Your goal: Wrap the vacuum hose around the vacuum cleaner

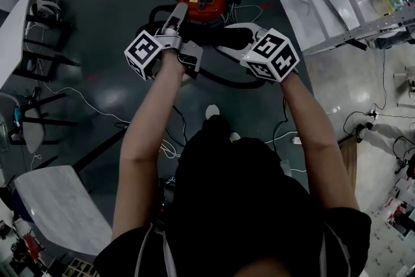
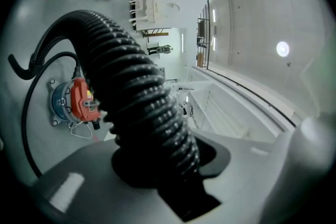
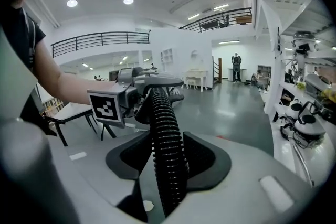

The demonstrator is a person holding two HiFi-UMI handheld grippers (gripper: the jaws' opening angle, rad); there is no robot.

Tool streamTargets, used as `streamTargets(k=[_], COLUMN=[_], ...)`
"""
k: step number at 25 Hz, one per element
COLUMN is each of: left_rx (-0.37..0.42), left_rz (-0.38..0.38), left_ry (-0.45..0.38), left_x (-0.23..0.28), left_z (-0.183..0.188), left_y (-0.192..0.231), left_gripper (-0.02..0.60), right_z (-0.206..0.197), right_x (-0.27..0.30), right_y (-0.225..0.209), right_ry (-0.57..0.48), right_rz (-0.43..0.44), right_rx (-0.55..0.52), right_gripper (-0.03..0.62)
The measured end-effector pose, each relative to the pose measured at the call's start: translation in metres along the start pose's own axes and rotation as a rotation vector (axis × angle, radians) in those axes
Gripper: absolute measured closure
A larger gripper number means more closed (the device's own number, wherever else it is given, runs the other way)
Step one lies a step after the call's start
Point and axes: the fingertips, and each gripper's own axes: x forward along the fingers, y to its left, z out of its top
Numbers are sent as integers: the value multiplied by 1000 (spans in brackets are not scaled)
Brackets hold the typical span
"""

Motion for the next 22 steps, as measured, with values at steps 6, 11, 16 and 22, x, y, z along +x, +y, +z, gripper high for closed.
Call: streamTargets(k=[6,11,16,22], left_rx=[-5,17,172,660], left_rz=[-147,-255,-274,-104], left_ry=[174,323,447,592], left_x=[4,-1,-15,-27], left_z=[-9,-20,-30,-34], left_y=[-1,-1,7,31], left_gripper=[374,306,253,265], right_z=[18,23,25,23], right_x=[2,10,14,7], right_y=[-13,-24,-43,-79], right_ry=[14,41,48,59], right_rz=[7,11,-37,-48], right_rx=[-51,-88,-79,-54], right_gripper=[408,410,413,414])
